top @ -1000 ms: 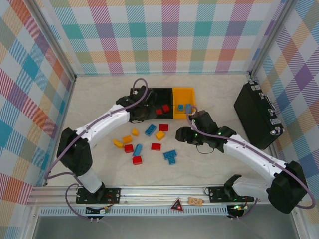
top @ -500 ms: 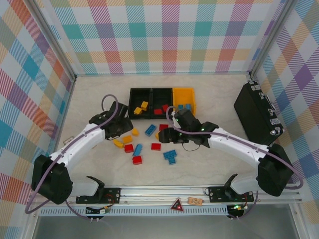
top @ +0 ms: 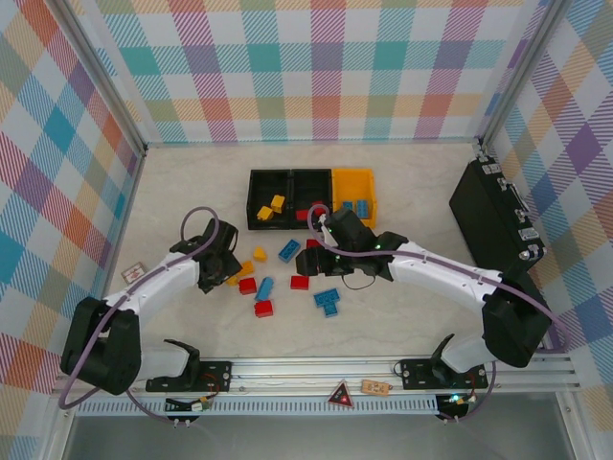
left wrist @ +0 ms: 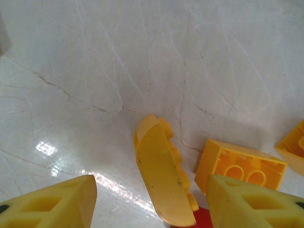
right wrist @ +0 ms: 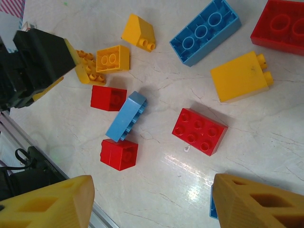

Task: Sort the legos into containers by color
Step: Pick up the lego from the middle-left of the table.

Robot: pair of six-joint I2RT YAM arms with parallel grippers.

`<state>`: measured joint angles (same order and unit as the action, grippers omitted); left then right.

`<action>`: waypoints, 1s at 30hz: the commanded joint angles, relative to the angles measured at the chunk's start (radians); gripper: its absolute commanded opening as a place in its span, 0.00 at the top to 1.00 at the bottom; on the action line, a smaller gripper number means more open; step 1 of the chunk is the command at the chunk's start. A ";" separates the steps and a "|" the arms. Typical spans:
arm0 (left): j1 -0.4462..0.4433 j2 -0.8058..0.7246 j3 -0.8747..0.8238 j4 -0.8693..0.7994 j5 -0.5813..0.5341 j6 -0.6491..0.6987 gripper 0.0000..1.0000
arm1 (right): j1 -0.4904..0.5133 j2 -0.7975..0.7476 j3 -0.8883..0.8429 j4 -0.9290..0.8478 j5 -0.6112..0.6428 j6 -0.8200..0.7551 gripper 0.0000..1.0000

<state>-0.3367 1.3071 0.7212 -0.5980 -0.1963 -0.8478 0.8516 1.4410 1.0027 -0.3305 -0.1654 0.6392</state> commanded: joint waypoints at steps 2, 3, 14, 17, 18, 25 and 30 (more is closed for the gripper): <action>0.015 0.040 -0.013 0.040 -0.029 -0.020 0.47 | 0.006 -0.021 -0.006 0.007 0.013 -0.001 0.33; 0.015 0.046 -0.014 0.042 -0.032 -0.020 0.51 | 0.006 -0.023 -0.007 0.007 0.016 -0.003 0.33; 0.021 0.084 -0.026 0.056 -0.043 -0.012 0.70 | 0.006 -0.031 -0.015 0.007 0.028 -0.002 0.33; 0.021 0.096 -0.029 0.058 -0.045 -0.010 0.72 | 0.006 -0.032 -0.019 0.008 0.032 0.001 0.34; 0.021 0.101 -0.030 0.062 -0.044 -0.006 0.76 | 0.006 -0.033 -0.021 0.010 0.033 0.003 0.34; 0.022 0.145 -0.028 0.079 -0.030 0.001 0.76 | 0.006 -0.042 -0.029 0.007 0.041 0.003 0.34; 0.022 0.149 -0.031 0.087 -0.026 0.003 0.78 | 0.006 -0.050 -0.035 0.005 0.050 0.000 0.34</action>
<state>-0.3302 1.3998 0.7242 -0.5152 -0.2379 -0.8486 0.8516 1.4162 0.9779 -0.3305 -0.1303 0.6395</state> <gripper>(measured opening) 0.234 0.664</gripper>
